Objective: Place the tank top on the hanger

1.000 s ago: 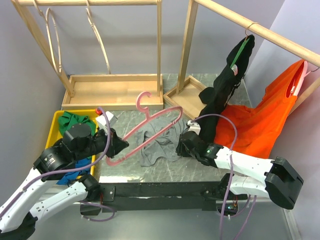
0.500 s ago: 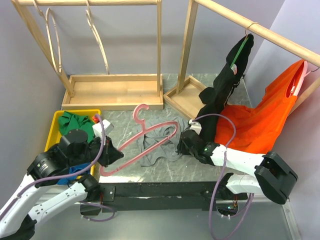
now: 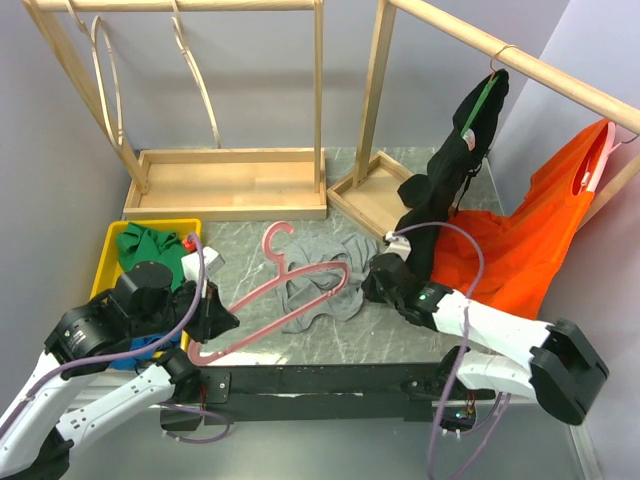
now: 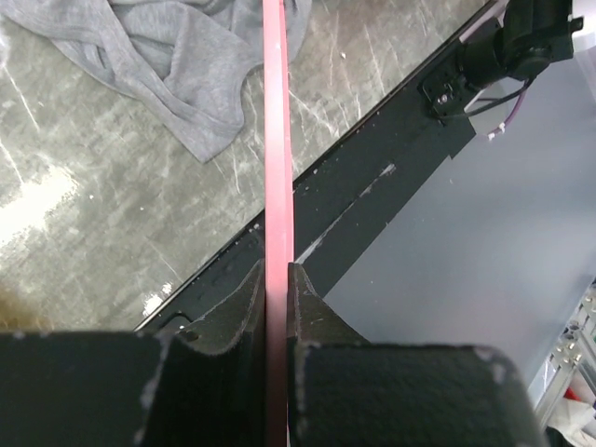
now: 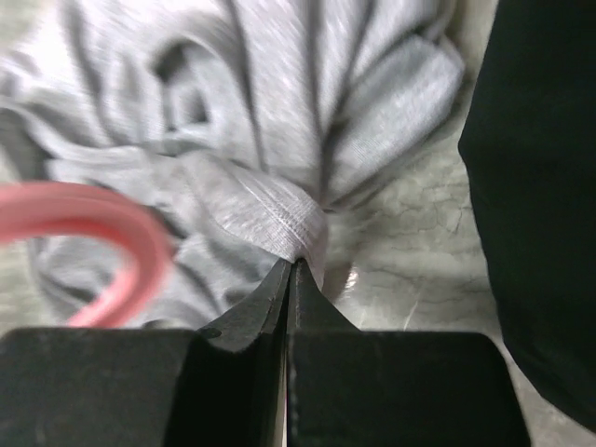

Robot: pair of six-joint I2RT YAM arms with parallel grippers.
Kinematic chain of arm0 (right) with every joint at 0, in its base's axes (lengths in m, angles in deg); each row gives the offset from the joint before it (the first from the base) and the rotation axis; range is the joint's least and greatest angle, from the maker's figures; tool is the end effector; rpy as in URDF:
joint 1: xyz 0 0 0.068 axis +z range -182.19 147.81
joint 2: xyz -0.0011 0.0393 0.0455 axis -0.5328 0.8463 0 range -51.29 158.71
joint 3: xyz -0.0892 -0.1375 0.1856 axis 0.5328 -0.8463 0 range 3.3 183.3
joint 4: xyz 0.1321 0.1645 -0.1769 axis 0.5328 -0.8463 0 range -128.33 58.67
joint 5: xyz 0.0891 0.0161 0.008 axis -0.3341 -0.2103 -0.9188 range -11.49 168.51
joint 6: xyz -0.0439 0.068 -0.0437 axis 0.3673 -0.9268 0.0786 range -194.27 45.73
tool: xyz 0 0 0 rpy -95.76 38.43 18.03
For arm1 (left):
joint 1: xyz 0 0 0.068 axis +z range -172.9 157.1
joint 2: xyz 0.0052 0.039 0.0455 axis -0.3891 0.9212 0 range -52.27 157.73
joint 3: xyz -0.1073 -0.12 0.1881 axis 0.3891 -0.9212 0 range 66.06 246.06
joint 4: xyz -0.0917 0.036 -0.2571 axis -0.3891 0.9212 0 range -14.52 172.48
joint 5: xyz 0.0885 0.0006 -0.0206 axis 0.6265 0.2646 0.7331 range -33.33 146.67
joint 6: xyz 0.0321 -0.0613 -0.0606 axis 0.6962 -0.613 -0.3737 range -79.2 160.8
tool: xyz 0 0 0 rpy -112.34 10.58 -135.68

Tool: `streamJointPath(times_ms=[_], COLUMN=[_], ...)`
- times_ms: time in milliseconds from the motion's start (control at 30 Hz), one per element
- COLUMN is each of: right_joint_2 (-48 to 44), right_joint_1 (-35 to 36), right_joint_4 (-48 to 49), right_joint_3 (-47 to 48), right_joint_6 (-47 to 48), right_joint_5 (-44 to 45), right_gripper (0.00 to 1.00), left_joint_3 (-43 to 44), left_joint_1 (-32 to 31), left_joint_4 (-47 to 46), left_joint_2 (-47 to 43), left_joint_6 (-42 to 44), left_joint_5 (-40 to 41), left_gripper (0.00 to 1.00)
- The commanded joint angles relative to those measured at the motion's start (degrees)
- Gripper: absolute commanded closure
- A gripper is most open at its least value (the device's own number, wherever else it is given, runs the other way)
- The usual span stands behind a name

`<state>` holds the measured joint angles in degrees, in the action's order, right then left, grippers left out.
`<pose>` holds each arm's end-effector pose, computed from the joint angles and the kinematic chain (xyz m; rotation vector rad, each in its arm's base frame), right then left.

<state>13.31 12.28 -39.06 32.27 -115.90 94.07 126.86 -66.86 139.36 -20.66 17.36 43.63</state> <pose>0.2122 0.1774 0.1204 0.0796 2.3354 0.4538 0.0893 -0.1118 0.3293 0.5462 2.2428 -0.8891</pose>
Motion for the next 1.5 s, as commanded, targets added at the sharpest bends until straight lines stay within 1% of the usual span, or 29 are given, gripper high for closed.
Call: streamJointPath(times_ms=[0, 200, 433, 633, 800, 900, 1000, 1033, 1100, 1300, 1367, 1400, 1467], right_joint_2=[-6.7, -9.9, -10.0, -10.6, -9.9, -9.4, -8.5, -8.3, -7.7, -6.2, -6.2, -6.2, -6.1], right_joint_1=[-0.3, -0.3, -0.3, -0.1, -0.1, 0.1, 0.1, 0.1, 0.0, 0.0, 0.0, 0.0, 0.0], right_joint_4=[-3.8, -6.6, -7.3, -8.7, -10.5, -11.3, -12.0, -12.2, -12.6, -13.6, -14.1, -14.2, -14.8], right_joint_3=[4.2, 5.9, 7.6, 9.3, 12.6, 14.4, 16.6, 17.1, 18.3, 20.7, 20.9, 21.1, 21.3], right_joint_6=[1.5, 2.2, 2.6, 3.3, 4.0, 4.8, 5.5, 5.7, 6.0, 7.0, 7.3, 7.5, 7.8], right_joint_5=[2.5, 1.5, -1.7, -2.5, -3.0, -2.7, -2.8, -2.9, -2.7, -3.5, -3.3, -3.3, -3.3], right_gripper=[1.0, 1.0, 1.0, 1.0, 1.0, 1.0, 1.0, 1.0, 1.0, 1.0, 1.0, 1.0, 1.0], left_joint_3=[1.3, -0.7, -1.4, -2.5, -5.0, -4.3, -4.0, -4.6, -5.5, -12.0, -14.6, -15.5, -19.4], left_joint_1=[-0.2, -0.2, -0.3, -0.7, -1.1, -1.5, -2.9, -3.6, -4.4, -7.4, -7.9, -8.2, -8.3], left_joint_4=[-2.5, -5.5, -9.0, -12.3, -18.3, -18.1, -21.9, -24.9, -27.5, -38.7, -41.4, -44.2, -47.9], left_joint_2=[1.7, 3.7, 6.6, 7.8, 8.5, 10.9, 11.9, 12.0, 12.3, 13.6, 12.9, 12.4, 10.8], left_joint_6=[0.7, 1.8, 3.2, 4.5, 5.4, 5.4, 3.8, 3.6, 2.8, 1.8, 1.0, 0.6, -0.9], left_joint_5=[-2.3, -3.6, -2.4, -1.8, -2.2, -1.6, 0.6, 0.6, 1.3, 4.9, 6.4, 7.1, 9.2], left_gripper=[0.99, 0.99, 0.99, 0.99, 0.99, 0.99, 0.99, 0.99, 0.99, 0.99, 0.99, 0.99, 0.99])
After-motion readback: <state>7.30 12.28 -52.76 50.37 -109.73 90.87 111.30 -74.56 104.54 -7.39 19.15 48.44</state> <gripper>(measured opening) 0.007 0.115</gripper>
